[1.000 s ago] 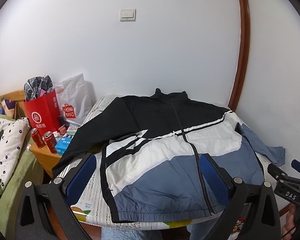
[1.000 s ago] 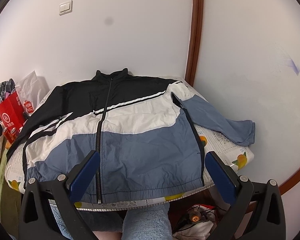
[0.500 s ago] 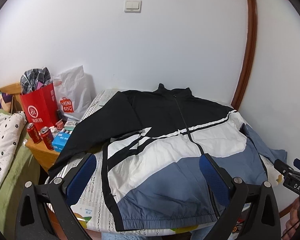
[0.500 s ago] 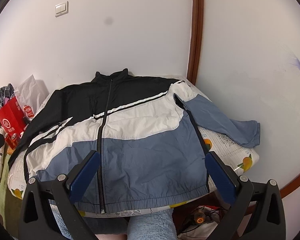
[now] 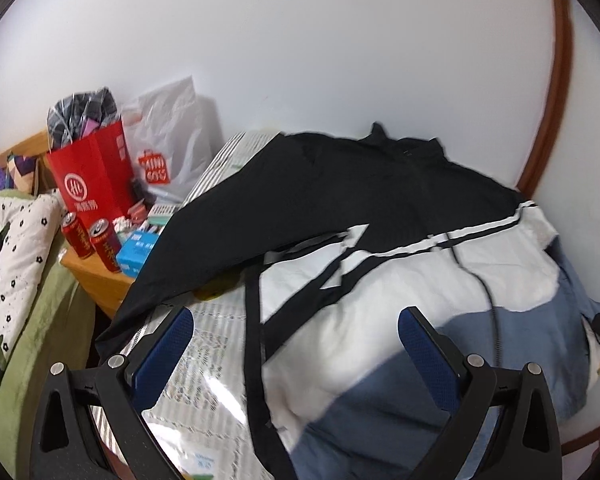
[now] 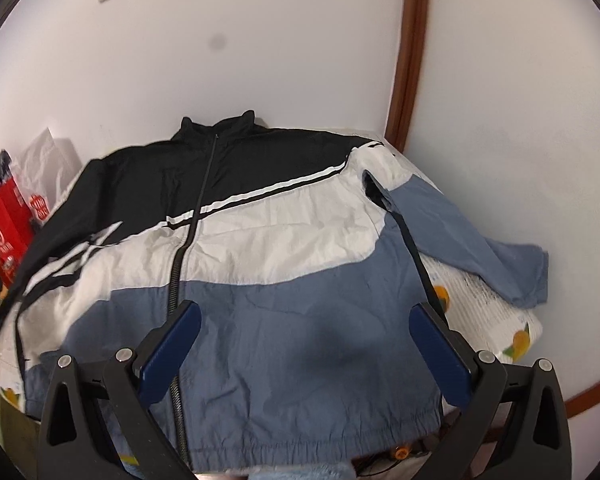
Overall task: Fold large clothes
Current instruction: 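Move the left tool to the black sleeve and close on its cuff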
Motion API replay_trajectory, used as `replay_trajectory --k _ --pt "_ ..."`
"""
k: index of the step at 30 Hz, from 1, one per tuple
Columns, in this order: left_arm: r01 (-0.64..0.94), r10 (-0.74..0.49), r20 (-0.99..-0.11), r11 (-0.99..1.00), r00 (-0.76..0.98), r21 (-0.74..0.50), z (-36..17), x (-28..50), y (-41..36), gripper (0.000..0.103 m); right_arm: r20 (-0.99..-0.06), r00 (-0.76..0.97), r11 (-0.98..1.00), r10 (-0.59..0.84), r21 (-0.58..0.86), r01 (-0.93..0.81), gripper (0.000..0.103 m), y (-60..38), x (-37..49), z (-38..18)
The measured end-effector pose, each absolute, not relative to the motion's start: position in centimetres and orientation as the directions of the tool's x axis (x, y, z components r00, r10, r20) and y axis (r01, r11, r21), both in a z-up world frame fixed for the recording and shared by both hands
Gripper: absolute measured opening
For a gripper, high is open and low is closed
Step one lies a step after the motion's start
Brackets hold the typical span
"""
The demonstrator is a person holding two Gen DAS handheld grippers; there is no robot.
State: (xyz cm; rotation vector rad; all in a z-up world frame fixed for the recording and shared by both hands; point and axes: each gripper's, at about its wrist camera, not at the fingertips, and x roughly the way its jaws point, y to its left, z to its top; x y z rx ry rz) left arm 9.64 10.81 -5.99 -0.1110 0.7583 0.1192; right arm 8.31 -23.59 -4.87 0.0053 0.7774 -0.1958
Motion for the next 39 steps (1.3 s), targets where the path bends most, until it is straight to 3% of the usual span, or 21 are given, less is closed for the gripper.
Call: replay_trajectory --k 13,25,31,39 --pt "-0.245 0.158 -0.769 0.970 0.619 0.002 -11.1 13.4 17.7 0.099 -0.724 0.689 0.999 -0.033 0.004 0.053 0.096 -21.1 13.6 -7.3" --pt "-0.299 0.216 -0.796 0.953 0.566 0.046 -14.5 14.5 21.7 0.089 -0.776 0.628 0.998 -0.063 -0.039 0.052 0.096 -19.6 14.9 -10.6" --pt "-0.335 0.243 -0.786 0.941 0.568 0.049 -15.1 14.9 23.0 0.079 -0.798 0.595 0.996 -0.090 -0.059 0.072 0.096 -20.2 15.3 -11.6" --pt "-0.367 0.261 -0.780 0.929 0.569 0.043 -14.8 15.4 24.1 0.043 -0.806 0.585 0.996 -0.090 -0.057 0.075 0.096 -20.4 16.0 -11.7"
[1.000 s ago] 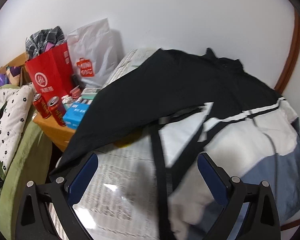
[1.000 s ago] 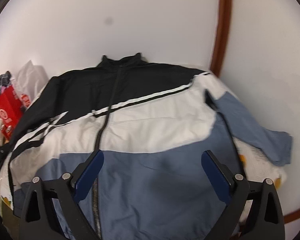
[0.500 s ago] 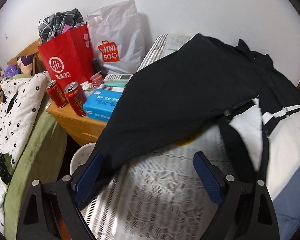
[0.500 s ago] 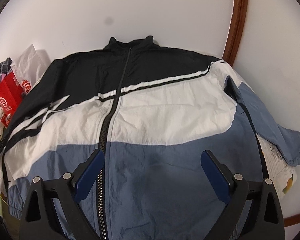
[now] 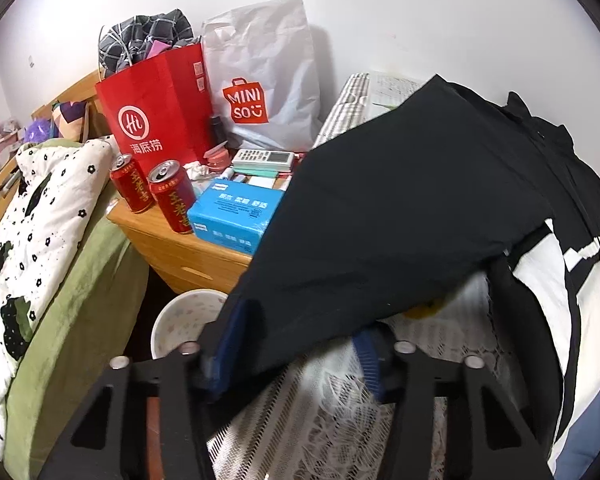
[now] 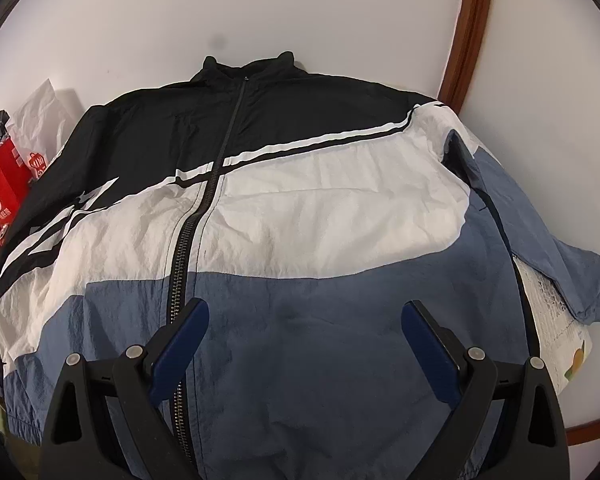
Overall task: Fold large clothes
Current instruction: 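Move the left tool to the black sleeve and close on its cuff, then fold the black sleeve across the jacket body with the left tool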
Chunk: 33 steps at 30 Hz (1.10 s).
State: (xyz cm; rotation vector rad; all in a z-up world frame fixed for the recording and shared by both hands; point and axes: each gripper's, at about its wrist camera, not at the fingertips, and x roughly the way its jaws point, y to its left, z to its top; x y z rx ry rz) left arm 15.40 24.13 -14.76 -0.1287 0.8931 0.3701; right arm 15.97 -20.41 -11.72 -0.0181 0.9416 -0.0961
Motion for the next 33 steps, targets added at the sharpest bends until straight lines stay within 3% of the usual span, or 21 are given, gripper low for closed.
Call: replay_trajectory --k 5,8,18,33 --pt "-0.380 0.249 -0.781 0.925 0.573 0.016 -14.3 15.7 24.5 0.017 -0.805 0.587 0.996 -0.086 -0.075 0.043 0.096 -20.1 16.4 -10.7" --pt "-0.389 0.259 -0.771 0.921 0.582 0.015 -13.4 15.8 24.4 0.009 -0.795 0.599 0.995 -0.097 -0.094 0.037 0.096 -20.2 16.5 -9.9" --pt "-0.375 0.255 -0.702 0.927 0.665 -0.019 -8.1 16.4 22.8 0.007 -0.768 0.635 0.997 -0.079 -0.063 0.048 0.096 -21.8 16.7 -7.6" --pt "-0.129 0.035 -0.642 0.987 0.766 -0.100 -2.0 22.3 11.4 0.006 -0.729 0.683 0.999 -0.039 -0.036 0.018 0.096 -25.0 17.4 -6.1"
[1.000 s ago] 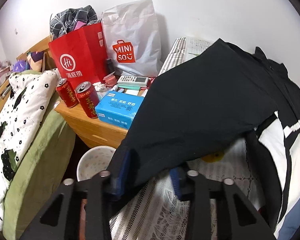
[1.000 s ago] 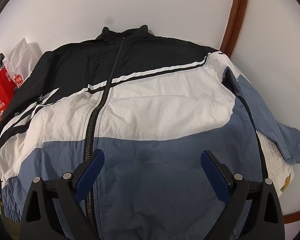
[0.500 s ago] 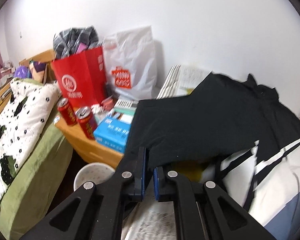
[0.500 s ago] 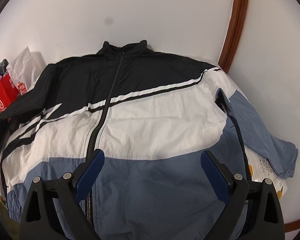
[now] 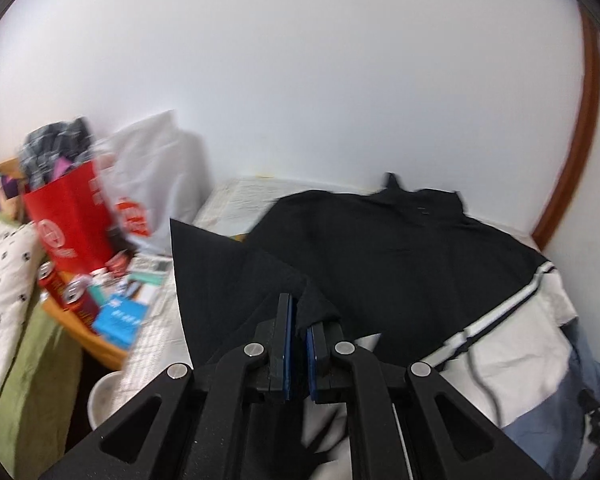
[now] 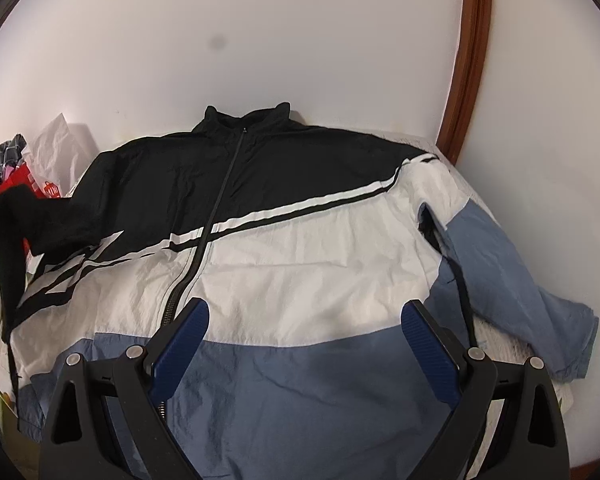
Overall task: Fold large clothes
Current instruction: 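Fold the black sleeve across the jacket body with the left tool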
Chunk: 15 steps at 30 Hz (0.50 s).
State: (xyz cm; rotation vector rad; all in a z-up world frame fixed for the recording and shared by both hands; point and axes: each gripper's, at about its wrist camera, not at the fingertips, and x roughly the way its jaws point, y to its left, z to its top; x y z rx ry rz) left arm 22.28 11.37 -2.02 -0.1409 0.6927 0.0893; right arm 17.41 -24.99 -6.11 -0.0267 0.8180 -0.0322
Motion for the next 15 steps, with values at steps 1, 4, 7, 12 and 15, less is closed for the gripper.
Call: replay_trajectory --k 1,4,7,12,15 --pt "-0.101 0.009 -0.643 0.989 0.766 -0.107 -1.8 22.9 10.1 0.006 -0.727 0.686 0.999 -0.038 -0.036 0.017 0.096 -25.2 17.5 -6.1" --pt "-0.045 -0.037 -0.643 0.993 0.765 -0.110 -1.4 24.2 7.5 0.006 -0.724 0.689 1.000 -0.031 -0.025 0.020 0.096 -26.0 17.9 -6.2" --pt "0.015 -0.084 -0.653 0.994 0.753 -0.111 -1.6 25.6 4.6 0.006 -0.729 0.684 1.000 -0.030 -0.018 0.025 0.096 -27.0 18.6 -6.7" --pt "0.076 -0.142 -0.691 0.989 0.709 -0.125 -3.3 27.3 0.6 0.007 -0.728 0.686 1.000 -0.026 -0.015 0.022 0.096 -27.9 19.3 -7.4" --pt "0.095 -0.164 -0.718 0.986 0.676 -0.136 -4.6 28.2 -0.9 0.007 -0.735 0.677 0.999 -0.031 -0.015 0.030 0.096 -28.6 19.7 -8.1"
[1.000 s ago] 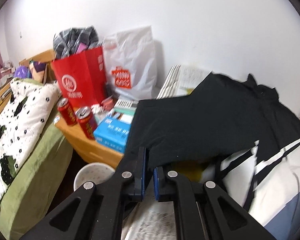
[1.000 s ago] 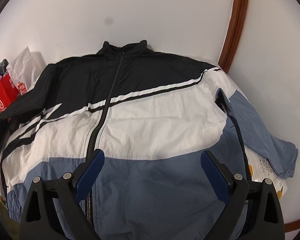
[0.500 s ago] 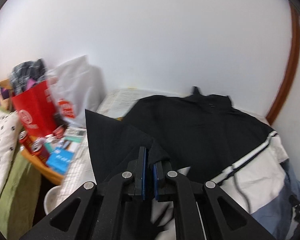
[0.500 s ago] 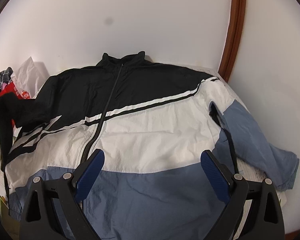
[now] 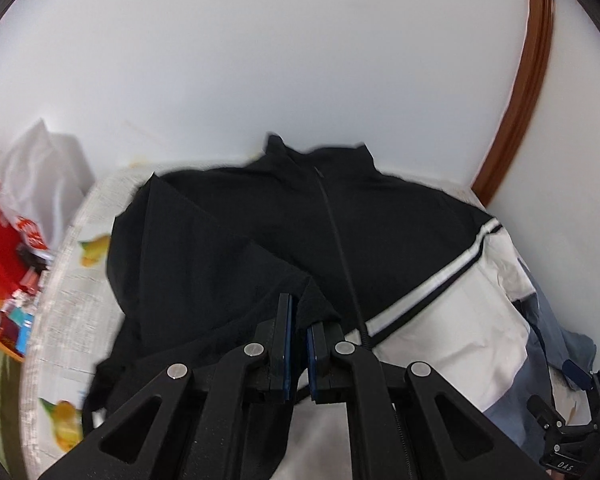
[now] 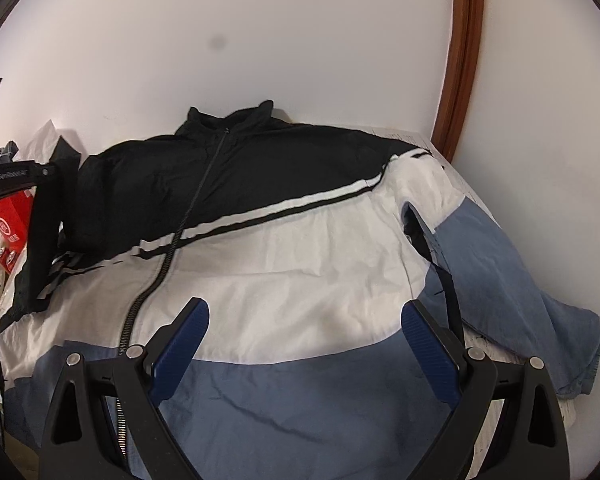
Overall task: Fold large clothes
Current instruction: 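Fold the black sleeve across the jacket body with the left tool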
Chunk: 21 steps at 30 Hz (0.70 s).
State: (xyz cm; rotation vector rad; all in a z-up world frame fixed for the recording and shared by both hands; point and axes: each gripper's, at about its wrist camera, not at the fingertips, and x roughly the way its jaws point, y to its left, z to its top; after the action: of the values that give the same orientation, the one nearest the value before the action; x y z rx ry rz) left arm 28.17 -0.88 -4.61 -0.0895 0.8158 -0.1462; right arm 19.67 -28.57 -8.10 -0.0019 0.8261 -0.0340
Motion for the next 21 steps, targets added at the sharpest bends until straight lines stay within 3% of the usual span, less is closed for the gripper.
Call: replay_trajectory --k 7,9,11,13,19,21 --pt "0.121 -0.189 -0.775 0.982 0.603 -0.145 -8.2 28.6 -3.1 0.008 -0.743 0.668 0.999 -0.042 -0.011 0.050 0.096 -30.0 19.9 -9.1" --pt "0.121 -0.195 -0.788 0.981 0.583 -0.153 -8.7 28.7 -3.3 0.019 -0.746 0.664 0.998 -0.045 -0.008 0.058 0.096 -30.2 19.8 -9.2" --pt "0.110 -0.201 -0.802 0.980 0.562 -0.168 -9.1 28.3 -3.2 0.047 -0.747 0.663 0.998 -0.044 -0.005 0.060 0.096 -30.2 19.8 -9.1" --pt "0.124 -0.226 -0.798 0.974 0.559 -0.190 -8.9 27.9 -3.0 0.066 -0.746 0.665 0.998 -0.042 -0.007 0.056 0.096 -30.0 19.7 -9.0" --pt "0.183 -0.277 -0.750 0.961 0.601 -0.209 -6.6 25.0 -1.4 0.073 -0.736 0.677 1.000 -0.021 -0.006 0.024 0.094 -28.3 19.8 -7.8" --pt "0.172 -0.271 -0.734 0.963 0.623 -0.209 -5.9 24.1 0.0 0.075 -0.733 0.681 1.000 -0.002 -0.001 0.003 0.075 -27.3 20.0 -7.2"
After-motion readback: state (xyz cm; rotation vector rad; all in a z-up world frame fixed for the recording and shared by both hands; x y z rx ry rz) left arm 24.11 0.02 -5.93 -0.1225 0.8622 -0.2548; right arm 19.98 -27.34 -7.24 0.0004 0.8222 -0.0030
